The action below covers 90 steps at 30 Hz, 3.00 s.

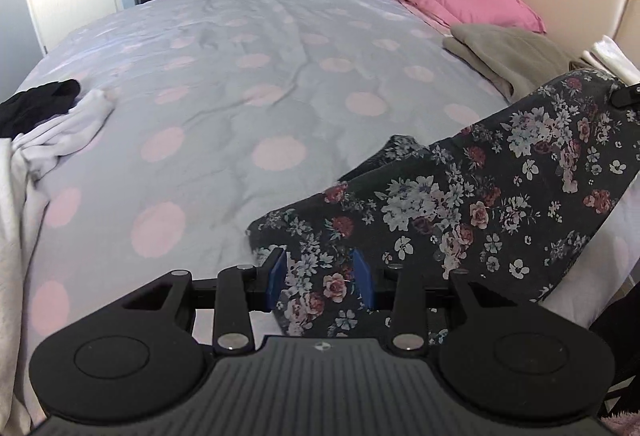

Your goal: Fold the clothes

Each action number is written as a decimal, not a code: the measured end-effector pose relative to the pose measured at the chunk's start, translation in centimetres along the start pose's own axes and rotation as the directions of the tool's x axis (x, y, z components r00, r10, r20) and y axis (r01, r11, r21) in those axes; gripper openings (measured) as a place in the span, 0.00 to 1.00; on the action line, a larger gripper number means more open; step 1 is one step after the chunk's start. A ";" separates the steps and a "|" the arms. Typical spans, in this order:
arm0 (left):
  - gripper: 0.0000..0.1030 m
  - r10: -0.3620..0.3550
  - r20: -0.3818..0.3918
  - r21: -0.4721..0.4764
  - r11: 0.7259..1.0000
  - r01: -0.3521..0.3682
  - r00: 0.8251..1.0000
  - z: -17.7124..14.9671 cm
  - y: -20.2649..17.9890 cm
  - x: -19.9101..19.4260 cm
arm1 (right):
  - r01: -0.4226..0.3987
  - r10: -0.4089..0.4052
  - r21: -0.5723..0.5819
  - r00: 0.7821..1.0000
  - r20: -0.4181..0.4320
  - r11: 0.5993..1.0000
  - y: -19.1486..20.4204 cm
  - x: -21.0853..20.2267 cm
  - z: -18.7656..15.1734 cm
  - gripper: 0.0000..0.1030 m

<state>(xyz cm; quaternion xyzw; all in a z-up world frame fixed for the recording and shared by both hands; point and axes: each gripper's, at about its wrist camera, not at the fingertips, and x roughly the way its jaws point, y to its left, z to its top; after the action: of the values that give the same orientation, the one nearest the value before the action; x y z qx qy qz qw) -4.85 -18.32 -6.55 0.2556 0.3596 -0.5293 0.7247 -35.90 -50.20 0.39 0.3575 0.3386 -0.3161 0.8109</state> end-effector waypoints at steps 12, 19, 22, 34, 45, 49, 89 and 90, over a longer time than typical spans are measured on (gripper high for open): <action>0.33 -0.029 -0.080 0.001 1.000 0.029 0.996 0.1 -1.3 4.2 | 0.099 -0.090 0.153 0.994 -0.069 0.983 -10.0 7.5 0.4 0.14; 0.33 -0.023 -0.103 0.039 0.999 0.027 0.994 -0.2 -1.7 6.1 | 0.137 -0.103 0.219 0.982 -0.161 0.966 -14.0 11.4 -0.3 0.15; 0.33 -0.011 -0.125 0.061 0.998 0.019 0.992 -0.8 -1.7 7.0 | 0.144 -0.109 0.214 0.980 -0.166 0.966 -14.0 11.8 -0.4 0.15; 0.27 0.049 -0.220 0.097 0.995 -0.028 0.974 -3.0 -0.3 9.8 | 0.135 -0.106 0.205 0.984 -0.145 0.969 -12.9 10.9 -0.3 0.15; 0.27 0.010 -0.151 0.070 0.998 0.000 0.989 -2.0 0.1 3.8 | 0.269 -0.270 0.032 0.963 0.005 0.963 -8.9 8.3 -0.8 0.37; 0.31 0.000 -0.120 0.104 0.994 0.012 0.993 -2.8 -1.1 1.5 | 0.295 -0.287 -0.050 0.949 0.129 0.954 -5.4 6.0 -1.4 0.41; 0.12 0.011 -0.039 0.156 0.988 -0.005 0.999 -9.0 -5.4 -1.1 | -0.181 0.201 -0.462 0.980 -0.006 0.868 15.7 18.1 -24.3 0.14; 0.10 0.005 -0.042 0.156 0.988 0.002 0.999 -8.9 -5.4 -1.2 | -0.197 0.221 -0.453 0.975 0.000 0.869 15.8 18.3 -24.0 0.14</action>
<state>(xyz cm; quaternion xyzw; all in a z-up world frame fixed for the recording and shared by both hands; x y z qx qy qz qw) -12.45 -12.62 -11.03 0.3228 0.3321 -0.5499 0.6951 -21.31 -27.46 -20.36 0.1863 0.3407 -0.1487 0.9095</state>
